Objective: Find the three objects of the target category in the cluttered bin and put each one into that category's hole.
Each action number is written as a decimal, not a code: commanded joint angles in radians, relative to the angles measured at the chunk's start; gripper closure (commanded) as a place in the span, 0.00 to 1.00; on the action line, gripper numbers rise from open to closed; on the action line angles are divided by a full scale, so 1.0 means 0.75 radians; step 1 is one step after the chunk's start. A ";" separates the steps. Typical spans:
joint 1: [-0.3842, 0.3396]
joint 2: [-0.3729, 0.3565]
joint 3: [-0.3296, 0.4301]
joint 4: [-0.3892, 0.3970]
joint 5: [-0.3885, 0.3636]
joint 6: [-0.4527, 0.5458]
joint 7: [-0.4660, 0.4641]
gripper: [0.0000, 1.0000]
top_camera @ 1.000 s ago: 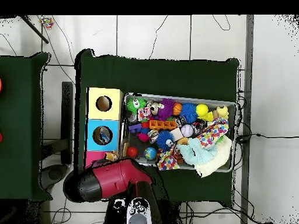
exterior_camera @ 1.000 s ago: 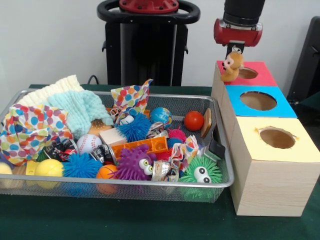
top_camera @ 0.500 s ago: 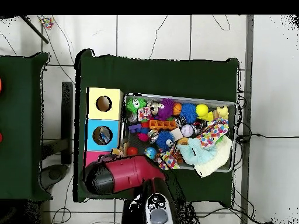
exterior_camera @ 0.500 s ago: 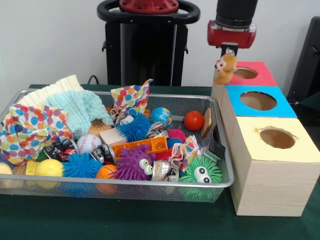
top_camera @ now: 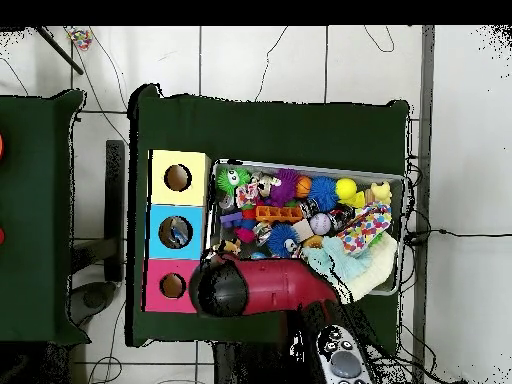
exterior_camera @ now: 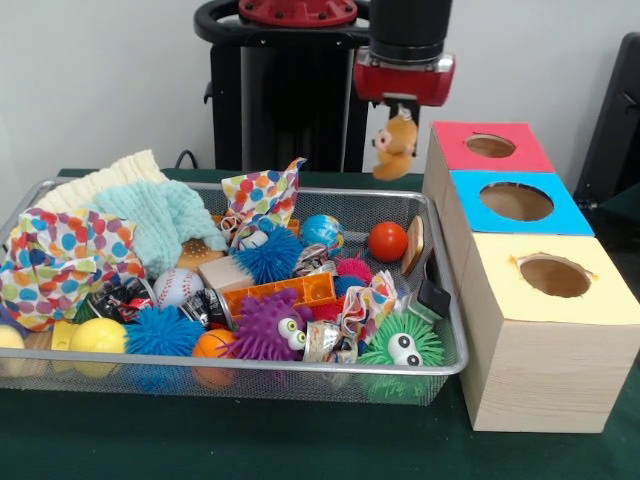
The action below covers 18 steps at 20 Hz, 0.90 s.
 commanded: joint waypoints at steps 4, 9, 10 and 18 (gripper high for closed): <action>-0.060 0.081 0.057 -0.103 -0.089 0.061 -0.064 1.00; -0.045 0.099 0.004 -0.165 -0.148 0.073 -0.051 1.00; -0.048 0.104 0.004 -0.171 -0.152 0.072 -0.049 1.00; -0.079 0.133 0.043 -0.189 -0.150 0.059 -0.044 0.00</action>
